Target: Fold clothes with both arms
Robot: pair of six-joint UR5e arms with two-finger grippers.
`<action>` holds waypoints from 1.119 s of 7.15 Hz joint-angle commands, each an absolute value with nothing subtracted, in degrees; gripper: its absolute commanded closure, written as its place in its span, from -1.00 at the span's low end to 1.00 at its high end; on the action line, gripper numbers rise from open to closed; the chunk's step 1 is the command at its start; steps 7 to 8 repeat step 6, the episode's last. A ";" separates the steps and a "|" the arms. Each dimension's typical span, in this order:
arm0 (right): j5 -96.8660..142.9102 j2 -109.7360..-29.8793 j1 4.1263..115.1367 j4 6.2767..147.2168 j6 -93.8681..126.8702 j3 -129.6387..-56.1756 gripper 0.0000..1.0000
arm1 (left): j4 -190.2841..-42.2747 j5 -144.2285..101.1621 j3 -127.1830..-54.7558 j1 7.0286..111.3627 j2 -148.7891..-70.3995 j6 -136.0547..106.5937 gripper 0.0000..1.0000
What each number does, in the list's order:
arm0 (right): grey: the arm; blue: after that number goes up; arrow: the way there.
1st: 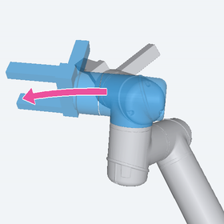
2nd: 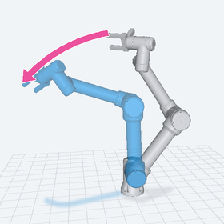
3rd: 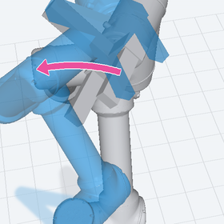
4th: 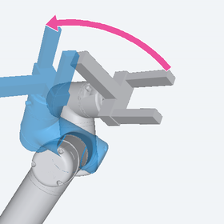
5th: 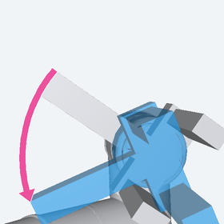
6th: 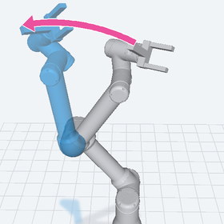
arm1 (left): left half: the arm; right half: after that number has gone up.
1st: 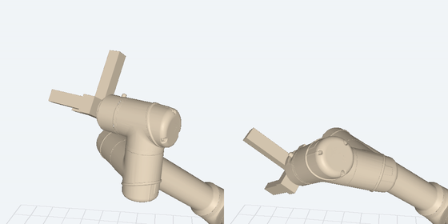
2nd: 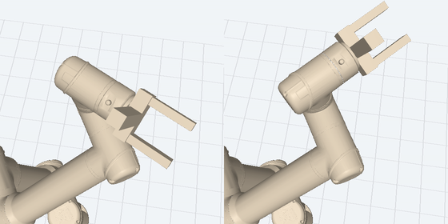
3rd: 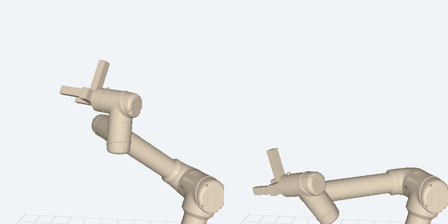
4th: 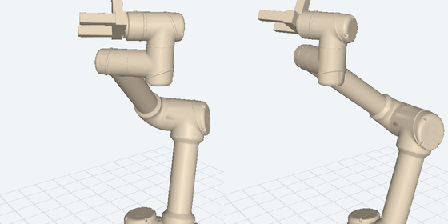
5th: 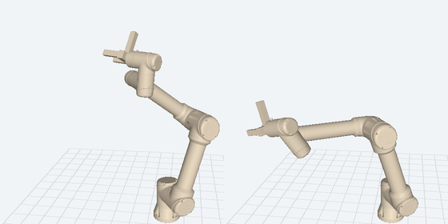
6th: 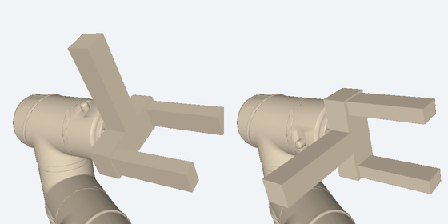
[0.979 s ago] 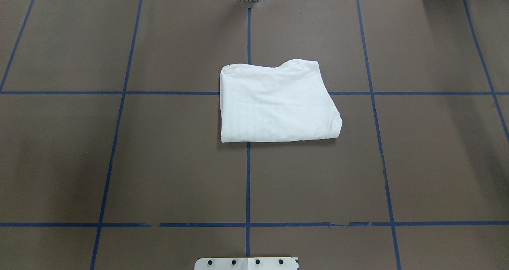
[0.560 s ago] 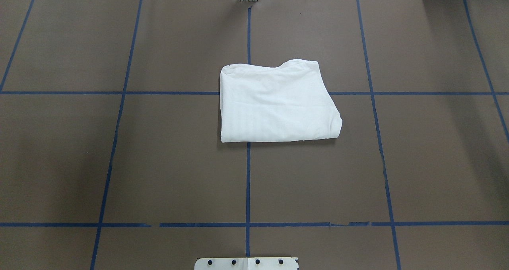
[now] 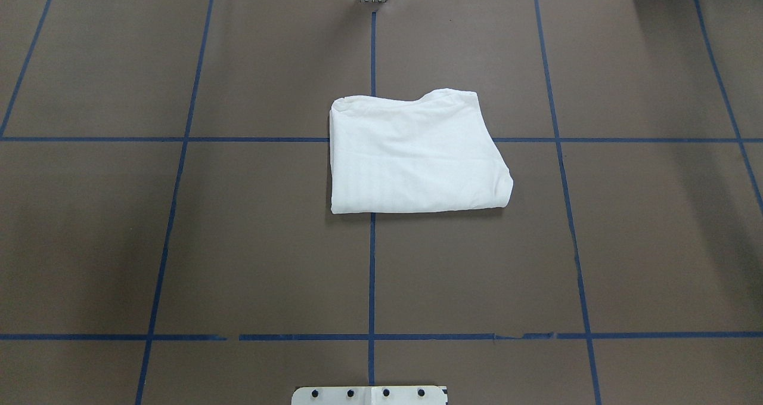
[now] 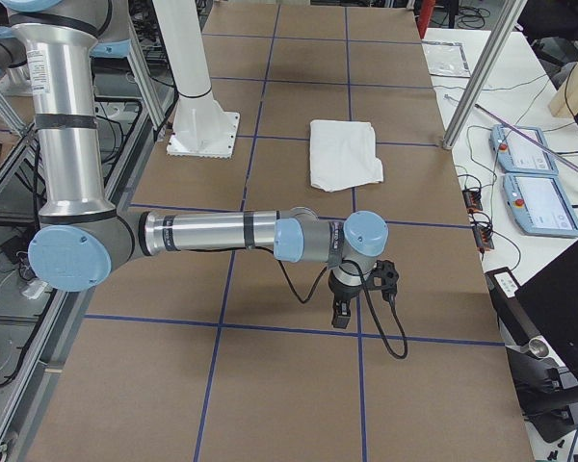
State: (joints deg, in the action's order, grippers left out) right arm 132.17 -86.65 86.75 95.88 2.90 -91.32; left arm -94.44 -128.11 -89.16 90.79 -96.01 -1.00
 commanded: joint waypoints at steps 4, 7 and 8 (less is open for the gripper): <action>133.68 -86.40 86.75 95.80 2.99 -91.93 -1.00 | -94.39 -128.23 -90.52 90.79 -96.24 -0.97 -1.00; 133.68 -85.96 86.75 95.80 2.99 -92.11 -1.00 | -94.04 -128.23 -92.28 90.62 -97.29 -1.05 -1.00; 133.68 -85.96 86.75 95.80 2.99 -92.11 -1.00 | -94.04 -128.23 -92.28 90.62 -97.29 -1.05 -1.00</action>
